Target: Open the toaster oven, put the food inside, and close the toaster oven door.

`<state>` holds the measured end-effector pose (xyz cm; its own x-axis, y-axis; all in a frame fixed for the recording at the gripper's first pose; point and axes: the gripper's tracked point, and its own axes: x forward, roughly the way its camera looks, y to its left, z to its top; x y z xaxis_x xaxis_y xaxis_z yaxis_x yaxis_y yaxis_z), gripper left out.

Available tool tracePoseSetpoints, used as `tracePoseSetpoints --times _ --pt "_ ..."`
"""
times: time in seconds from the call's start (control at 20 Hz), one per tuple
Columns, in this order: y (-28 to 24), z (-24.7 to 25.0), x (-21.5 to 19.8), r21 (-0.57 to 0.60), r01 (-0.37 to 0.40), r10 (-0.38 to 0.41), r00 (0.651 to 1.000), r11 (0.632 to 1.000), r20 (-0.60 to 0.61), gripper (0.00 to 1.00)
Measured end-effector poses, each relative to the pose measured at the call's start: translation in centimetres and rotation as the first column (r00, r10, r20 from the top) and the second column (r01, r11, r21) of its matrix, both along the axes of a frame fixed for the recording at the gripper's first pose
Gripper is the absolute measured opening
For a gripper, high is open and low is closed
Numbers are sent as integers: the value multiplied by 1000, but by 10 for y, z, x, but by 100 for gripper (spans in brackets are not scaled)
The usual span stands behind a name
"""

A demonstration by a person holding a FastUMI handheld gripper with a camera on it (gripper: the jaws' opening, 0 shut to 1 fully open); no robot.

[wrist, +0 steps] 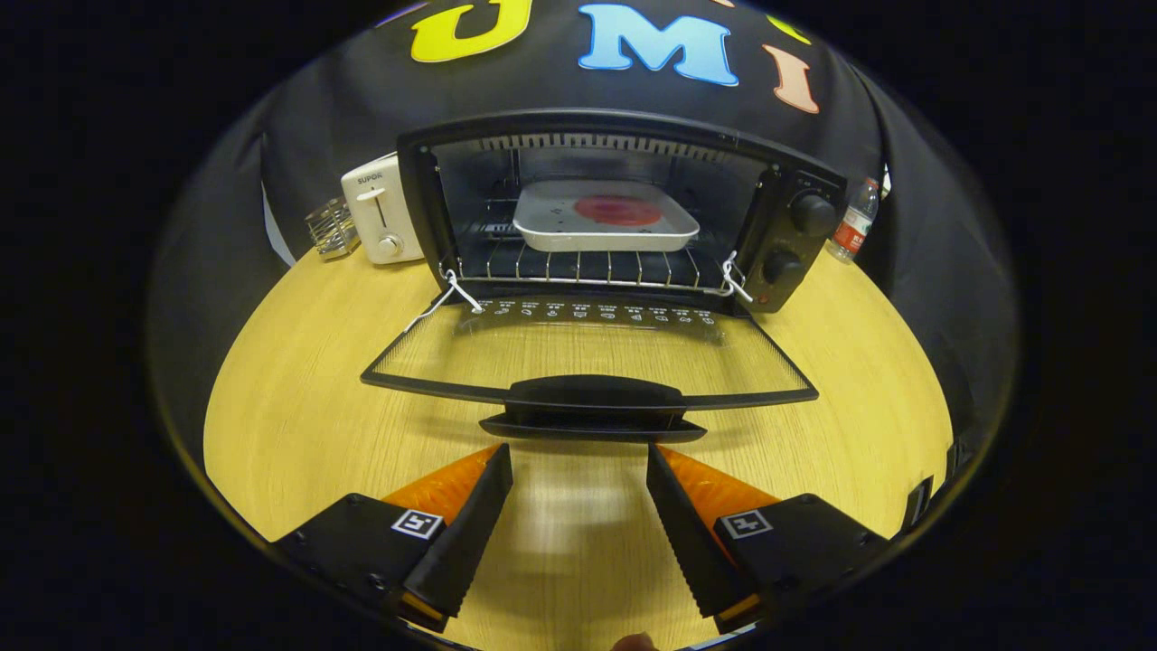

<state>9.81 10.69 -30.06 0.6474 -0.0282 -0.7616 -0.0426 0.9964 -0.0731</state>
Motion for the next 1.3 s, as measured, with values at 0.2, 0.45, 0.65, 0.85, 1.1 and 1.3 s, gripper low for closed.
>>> tracePoseSetpoints --times 0.2,0.45,0.65,0.85,1.1,1.3 --pt "1 10 2 30 12 -12 1000 999 20 95" --pt "2 28 2 42 18 -21 998 999 57 96" --pt "3 36 5 60 28 -33 996 998 78 95" --pt "4 43 8 83 29 -38 994 996 105 95" --pt "2 63 19 46 8 -16 982 999 190 96" --pt "-1 89 33 2 -16 14 959 1000 282 96"
